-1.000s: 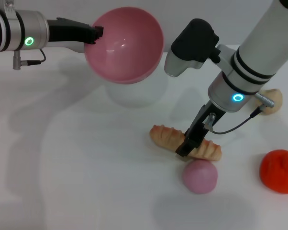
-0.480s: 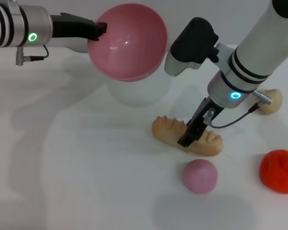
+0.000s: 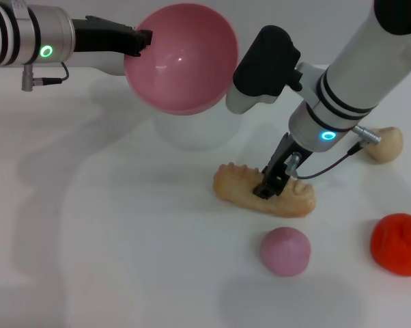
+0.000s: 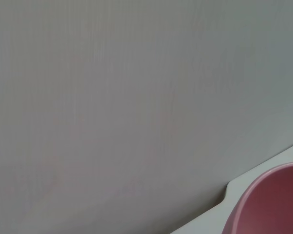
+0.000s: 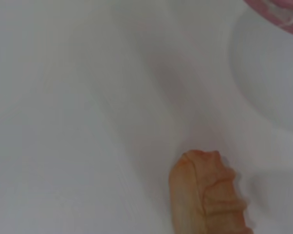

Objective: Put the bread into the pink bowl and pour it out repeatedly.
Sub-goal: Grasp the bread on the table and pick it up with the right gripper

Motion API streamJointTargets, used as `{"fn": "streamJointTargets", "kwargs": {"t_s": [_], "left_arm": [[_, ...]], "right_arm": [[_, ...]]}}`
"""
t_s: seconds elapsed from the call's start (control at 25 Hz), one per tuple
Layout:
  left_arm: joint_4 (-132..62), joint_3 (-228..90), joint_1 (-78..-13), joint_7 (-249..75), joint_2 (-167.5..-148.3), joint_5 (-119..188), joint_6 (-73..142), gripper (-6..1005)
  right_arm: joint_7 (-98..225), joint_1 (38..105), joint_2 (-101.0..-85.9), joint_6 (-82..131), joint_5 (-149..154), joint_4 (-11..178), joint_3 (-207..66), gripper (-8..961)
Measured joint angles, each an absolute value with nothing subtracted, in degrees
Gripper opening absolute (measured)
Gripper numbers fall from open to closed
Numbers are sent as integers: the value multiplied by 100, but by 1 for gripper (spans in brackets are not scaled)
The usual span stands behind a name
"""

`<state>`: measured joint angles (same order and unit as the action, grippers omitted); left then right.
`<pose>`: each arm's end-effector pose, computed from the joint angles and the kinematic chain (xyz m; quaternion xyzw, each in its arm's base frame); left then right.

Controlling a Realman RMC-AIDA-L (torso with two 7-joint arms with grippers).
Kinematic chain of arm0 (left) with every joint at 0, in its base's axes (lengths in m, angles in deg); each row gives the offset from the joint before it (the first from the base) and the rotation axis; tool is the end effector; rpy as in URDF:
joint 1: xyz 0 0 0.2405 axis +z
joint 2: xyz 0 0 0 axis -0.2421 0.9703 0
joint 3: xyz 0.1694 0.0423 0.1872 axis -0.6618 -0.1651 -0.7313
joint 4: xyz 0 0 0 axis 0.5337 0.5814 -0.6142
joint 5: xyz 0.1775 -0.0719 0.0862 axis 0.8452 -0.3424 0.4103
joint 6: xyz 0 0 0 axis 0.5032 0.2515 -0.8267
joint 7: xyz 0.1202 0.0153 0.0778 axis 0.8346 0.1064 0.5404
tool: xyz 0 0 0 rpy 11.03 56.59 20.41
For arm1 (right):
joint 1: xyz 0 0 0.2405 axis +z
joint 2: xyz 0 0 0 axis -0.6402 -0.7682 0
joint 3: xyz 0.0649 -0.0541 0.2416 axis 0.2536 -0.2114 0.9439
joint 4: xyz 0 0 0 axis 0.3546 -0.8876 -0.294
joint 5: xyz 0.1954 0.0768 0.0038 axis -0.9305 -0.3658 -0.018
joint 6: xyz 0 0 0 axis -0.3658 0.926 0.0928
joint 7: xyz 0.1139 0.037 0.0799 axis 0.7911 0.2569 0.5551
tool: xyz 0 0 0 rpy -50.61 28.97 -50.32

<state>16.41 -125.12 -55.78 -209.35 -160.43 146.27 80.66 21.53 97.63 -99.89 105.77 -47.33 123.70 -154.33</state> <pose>-0.1789 0.4539 0.0274 -0.8860 -0.3079 -0.1300 0.3214 0.1406 0.3959 -0.0826 -0.9404 0.1935 -0.2520 0.1216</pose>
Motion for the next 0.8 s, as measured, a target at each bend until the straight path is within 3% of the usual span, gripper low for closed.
{"fn": "streamJointTargets", "kwargs": {"t_s": [0.08,0.28,0.8], "left_arm": [[1641,-12512,-5578,-20935,-16042,14628,8061,48],[1640,-12512,-5573,-20931,-16040,14628,8018,47],[1626,-12512,-5544,-20927,-16031,14628,7970,47]], "right_arm": [[2138,9764,-9990,10539,-4732,12372,-15490,365],[2132,9789,-9989,10506,-4704,12379,-15521,313],[2158,9728,-9982,10520,-4671,12501,-15521,248]]}}
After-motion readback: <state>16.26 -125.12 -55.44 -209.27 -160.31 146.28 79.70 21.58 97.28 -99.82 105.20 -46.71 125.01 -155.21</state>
